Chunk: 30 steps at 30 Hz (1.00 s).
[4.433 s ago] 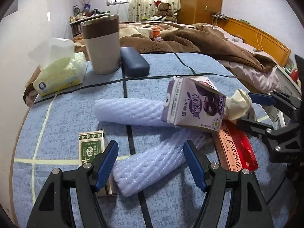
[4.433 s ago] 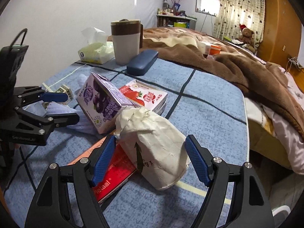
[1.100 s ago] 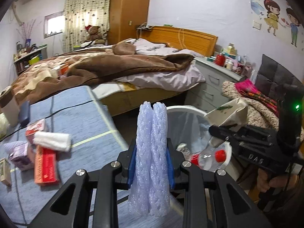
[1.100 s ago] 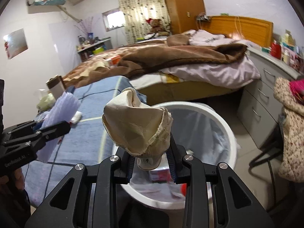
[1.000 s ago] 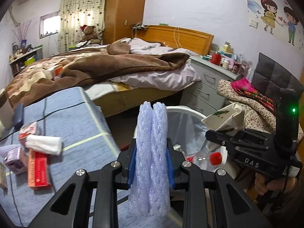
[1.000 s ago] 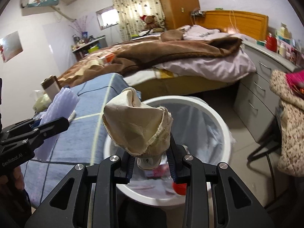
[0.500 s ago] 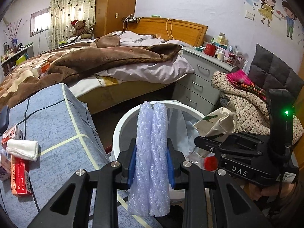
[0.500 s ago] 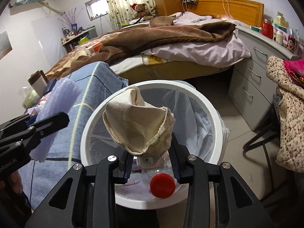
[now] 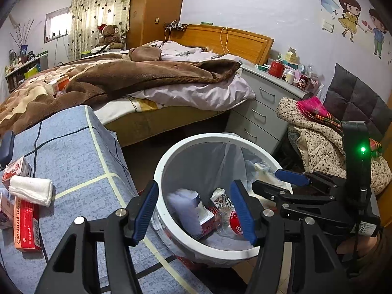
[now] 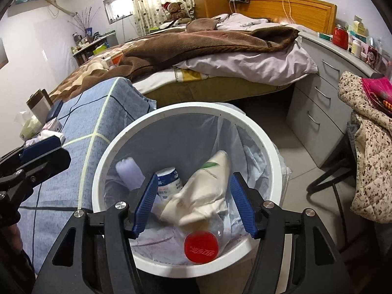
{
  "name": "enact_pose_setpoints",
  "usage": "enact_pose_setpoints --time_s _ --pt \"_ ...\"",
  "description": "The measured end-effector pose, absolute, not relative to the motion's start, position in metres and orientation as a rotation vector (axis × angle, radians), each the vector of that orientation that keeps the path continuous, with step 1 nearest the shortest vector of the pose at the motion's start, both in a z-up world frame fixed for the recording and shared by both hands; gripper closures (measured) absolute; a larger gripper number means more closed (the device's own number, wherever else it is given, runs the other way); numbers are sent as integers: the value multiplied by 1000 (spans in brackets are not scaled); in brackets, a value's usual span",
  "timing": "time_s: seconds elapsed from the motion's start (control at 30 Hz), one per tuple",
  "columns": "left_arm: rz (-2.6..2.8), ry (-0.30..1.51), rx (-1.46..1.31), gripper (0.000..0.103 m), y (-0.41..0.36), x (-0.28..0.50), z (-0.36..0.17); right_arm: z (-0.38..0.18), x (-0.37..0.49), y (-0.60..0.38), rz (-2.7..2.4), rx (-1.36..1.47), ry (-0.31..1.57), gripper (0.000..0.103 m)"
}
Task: Collect trash
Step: 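Move both open tools back over the table toward the remaining trash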
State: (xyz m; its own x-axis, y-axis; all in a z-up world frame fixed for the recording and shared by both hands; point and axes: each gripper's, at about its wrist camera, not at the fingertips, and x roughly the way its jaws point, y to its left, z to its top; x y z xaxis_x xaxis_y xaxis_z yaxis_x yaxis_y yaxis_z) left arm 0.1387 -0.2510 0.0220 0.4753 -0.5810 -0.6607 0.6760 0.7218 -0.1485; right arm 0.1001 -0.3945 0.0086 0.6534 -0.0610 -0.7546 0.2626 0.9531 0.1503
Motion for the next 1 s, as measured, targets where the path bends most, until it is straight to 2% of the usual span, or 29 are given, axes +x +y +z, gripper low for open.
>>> enact_pose_setpoints --time_s 0.07,0.6,1.0 --pt "-765 749 136 40 -249 139 23 11 99 -394 -185 259 831 35" --pt "-675 698 125 38 -205 133 37 30 100 -366 -149 231 759 35" --pt "-575 664 74 37 -144 135 42 37 111 -328 -83 215 716 35"
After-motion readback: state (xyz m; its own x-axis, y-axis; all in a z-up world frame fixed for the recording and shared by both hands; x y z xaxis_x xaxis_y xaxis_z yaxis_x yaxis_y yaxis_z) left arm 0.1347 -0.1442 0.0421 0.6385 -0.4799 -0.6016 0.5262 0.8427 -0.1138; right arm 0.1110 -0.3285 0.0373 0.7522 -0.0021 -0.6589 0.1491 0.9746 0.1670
